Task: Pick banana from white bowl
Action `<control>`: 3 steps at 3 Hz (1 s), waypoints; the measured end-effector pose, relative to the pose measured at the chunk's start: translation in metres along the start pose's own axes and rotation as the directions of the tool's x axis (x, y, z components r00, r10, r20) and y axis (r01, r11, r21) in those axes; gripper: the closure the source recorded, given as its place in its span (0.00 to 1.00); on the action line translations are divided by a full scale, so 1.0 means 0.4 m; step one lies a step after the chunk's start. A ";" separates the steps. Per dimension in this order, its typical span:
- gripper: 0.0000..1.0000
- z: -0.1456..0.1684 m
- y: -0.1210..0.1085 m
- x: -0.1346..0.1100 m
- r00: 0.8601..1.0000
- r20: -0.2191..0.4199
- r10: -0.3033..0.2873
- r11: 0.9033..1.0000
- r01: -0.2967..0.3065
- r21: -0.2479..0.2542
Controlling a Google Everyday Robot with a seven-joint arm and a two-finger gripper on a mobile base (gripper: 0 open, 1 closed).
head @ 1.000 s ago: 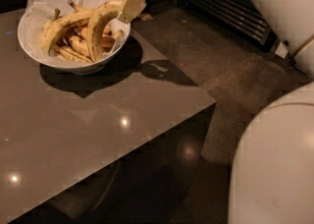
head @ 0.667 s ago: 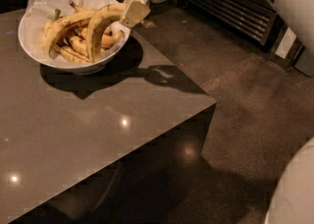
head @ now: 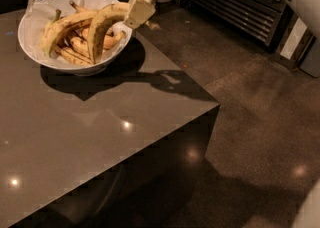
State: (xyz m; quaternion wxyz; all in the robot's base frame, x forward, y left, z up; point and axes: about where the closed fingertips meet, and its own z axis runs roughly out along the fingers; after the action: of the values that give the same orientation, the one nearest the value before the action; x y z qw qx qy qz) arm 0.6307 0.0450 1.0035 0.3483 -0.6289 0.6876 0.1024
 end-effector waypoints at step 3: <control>1.00 -0.078 0.101 0.013 0.993 0.011 0.113 0.994 -0.114 0.003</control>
Offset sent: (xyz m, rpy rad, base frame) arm -0.0672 -0.0306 0.0125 0.0726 0.0732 -0.1365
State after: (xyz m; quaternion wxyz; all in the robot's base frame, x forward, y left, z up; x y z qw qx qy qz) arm 0.5821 0.0306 1.0114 0.3466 -0.5876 0.7205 0.1242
